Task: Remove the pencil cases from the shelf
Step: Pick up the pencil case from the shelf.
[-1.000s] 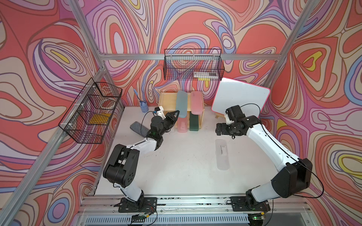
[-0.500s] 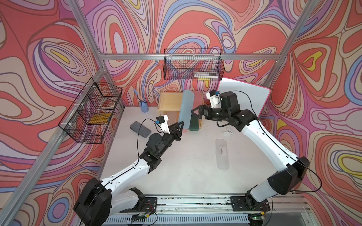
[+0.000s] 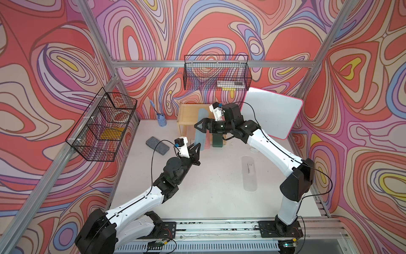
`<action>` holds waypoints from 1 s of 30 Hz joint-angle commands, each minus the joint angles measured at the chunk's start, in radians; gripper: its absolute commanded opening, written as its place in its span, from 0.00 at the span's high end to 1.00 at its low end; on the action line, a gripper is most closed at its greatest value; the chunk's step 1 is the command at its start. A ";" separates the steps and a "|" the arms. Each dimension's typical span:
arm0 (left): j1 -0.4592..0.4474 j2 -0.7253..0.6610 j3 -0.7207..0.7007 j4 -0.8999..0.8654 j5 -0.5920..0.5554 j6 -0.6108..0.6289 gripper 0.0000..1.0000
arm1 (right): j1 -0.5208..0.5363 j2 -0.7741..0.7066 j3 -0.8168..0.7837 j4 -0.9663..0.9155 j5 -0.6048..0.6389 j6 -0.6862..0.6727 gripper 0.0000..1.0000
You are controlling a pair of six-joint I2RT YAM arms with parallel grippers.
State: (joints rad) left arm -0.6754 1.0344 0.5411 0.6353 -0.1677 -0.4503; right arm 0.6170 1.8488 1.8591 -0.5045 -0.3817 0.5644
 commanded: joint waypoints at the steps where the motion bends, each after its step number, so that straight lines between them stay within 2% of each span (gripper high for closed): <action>1: -0.006 -0.041 -0.005 0.044 0.003 0.022 0.90 | 0.006 -0.015 -0.037 0.021 0.020 0.005 0.02; 6: -0.006 -0.059 -0.017 0.053 0.007 0.006 0.90 | 0.007 0.000 -0.049 0.043 0.002 0.010 0.02; 13: -0.006 -0.059 -0.061 0.079 0.011 -0.021 0.89 | 0.007 0.009 -0.081 0.175 -0.110 0.052 0.02; 19: -0.006 -0.051 -0.064 0.083 0.007 -0.030 0.81 | 0.006 0.009 -0.091 0.177 -0.117 0.069 0.19; 23: -0.006 -0.044 -0.064 0.089 0.004 -0.031 0.77 | 0.007 0.004 -0.097 0.137 -0.073 0.057 0.30; 24: -0.006 -0.039 -0.064 0.089 0.005 -0.031 0.71 | 0.007 0.003 -0.097 0.121 -0.062 0.051 0.32; 28: -0.006 -0.040 -0.063 0.075 -0.010 -0.031 0.19 | 0.012 -0.016 -0.107 0.061 0.015 0.023 0.33; 30: -0.006 -0.049 -0.056 0.037 -0.042 -0.025 0.10 | 0.012 -0.042 -0.123 0.016 0.083 0.003 0.33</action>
State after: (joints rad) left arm -0.6758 0.9966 0.4770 0.6785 -0.1787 -0.4805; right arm 0.6231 1.8484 1.7596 -0.4194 -0.3969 0.6106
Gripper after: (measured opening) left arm 0.814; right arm 0.803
